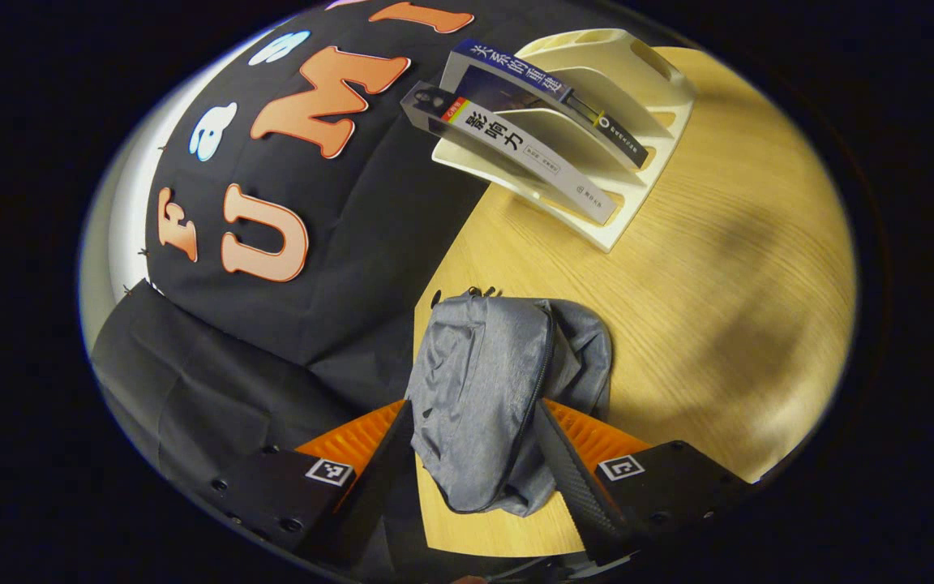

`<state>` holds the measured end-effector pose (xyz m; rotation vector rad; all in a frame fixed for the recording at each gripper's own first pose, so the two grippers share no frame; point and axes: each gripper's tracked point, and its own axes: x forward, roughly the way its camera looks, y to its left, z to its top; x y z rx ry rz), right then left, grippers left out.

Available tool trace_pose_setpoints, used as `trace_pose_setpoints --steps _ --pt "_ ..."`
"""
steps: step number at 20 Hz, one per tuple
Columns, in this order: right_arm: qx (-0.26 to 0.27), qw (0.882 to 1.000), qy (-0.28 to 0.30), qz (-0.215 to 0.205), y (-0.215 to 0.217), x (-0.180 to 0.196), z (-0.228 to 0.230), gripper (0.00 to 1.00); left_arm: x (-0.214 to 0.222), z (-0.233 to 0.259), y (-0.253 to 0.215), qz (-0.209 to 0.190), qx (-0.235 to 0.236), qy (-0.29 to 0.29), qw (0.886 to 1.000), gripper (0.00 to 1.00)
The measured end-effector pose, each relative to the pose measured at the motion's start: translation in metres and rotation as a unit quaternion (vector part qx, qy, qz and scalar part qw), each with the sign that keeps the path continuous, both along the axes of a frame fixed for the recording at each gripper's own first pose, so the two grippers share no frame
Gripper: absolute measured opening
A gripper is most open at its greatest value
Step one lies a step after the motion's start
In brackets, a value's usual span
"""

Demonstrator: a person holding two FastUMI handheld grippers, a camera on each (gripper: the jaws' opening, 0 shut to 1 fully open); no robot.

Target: Open the schoolbag, grab two books from the bookshelf and put them into the schoolbag.

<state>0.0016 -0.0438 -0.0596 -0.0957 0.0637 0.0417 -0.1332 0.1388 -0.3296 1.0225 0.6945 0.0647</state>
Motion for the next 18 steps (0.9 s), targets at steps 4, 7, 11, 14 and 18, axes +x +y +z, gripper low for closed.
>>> trace_pose_setpoints --steps 4,7,11,14,18 --pt "0.007 1.0 0.001 0.001 -0.001 0.004 -0.003 0.96 0.011 0.003 0.008 -0.006 0.019 -0.001 1.0 0.94" --pt "0.006 1.0 0.004 -0.003 0.0 0.004 -0.002 0.96 0.023 -0.006 0.019 -0.011 0.032 0.007 0.999 0.92" --pt "-0.002 1.0 0.014 -0.009 0.008 0.005 -0.007 0.96 0.042 -0.028 0.031 -0.012 0.015 0.028 0.999 0.76" --pt "-0.008 1.0 0.025 -0.015 0.027 0.007 -0.007 0.96 0.055 -0.046 0.036 -0.019 -0.027 0.06 0.998 0.56" --pt "-0.009 0.999 0.041 -0.022 0.065 0.015 -0.006 0.96 0.053 -0.049 0.035 -0.026 -0.113 0.1 0.988 0.2"
